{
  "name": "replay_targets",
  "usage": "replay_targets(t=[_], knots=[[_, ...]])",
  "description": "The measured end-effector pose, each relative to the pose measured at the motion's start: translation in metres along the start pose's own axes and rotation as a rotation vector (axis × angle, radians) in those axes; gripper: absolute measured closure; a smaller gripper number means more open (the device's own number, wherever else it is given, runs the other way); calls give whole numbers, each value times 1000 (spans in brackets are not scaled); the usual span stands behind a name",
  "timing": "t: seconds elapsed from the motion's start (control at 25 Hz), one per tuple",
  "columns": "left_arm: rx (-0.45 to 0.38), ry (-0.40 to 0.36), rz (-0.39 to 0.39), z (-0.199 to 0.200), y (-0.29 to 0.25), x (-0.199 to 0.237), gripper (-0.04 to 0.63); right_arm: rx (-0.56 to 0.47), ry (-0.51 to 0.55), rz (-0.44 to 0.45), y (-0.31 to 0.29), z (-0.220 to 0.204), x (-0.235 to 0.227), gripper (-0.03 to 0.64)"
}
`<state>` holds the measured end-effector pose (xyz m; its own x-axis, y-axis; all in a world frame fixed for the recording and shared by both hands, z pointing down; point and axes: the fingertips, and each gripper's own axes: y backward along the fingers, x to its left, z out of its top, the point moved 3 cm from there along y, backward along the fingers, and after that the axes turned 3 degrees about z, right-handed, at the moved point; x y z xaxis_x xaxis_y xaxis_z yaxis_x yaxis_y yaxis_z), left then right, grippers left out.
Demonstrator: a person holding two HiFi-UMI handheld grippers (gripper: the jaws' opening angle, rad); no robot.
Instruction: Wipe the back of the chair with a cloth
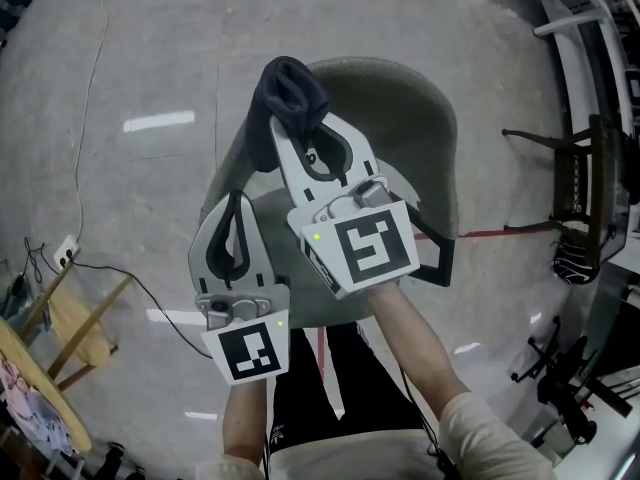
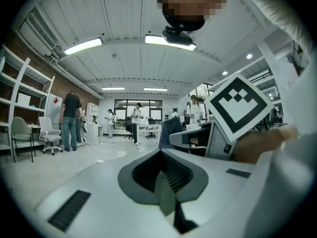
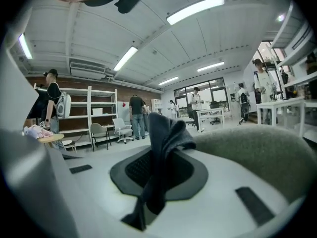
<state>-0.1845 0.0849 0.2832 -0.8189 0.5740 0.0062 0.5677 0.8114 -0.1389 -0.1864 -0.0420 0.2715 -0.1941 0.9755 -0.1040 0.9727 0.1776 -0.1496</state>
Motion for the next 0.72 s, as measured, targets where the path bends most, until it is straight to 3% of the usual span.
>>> replay_targets(t=[0.48, 0.72], knots=[[17, -4, -54, -9, -7, -28, 581, 11, 17, -192, 33, -8, -60, 555], [29, -22, -124, -9, -18, -64, 581, 8, 15, -309, 64, -6, -103, 555]])
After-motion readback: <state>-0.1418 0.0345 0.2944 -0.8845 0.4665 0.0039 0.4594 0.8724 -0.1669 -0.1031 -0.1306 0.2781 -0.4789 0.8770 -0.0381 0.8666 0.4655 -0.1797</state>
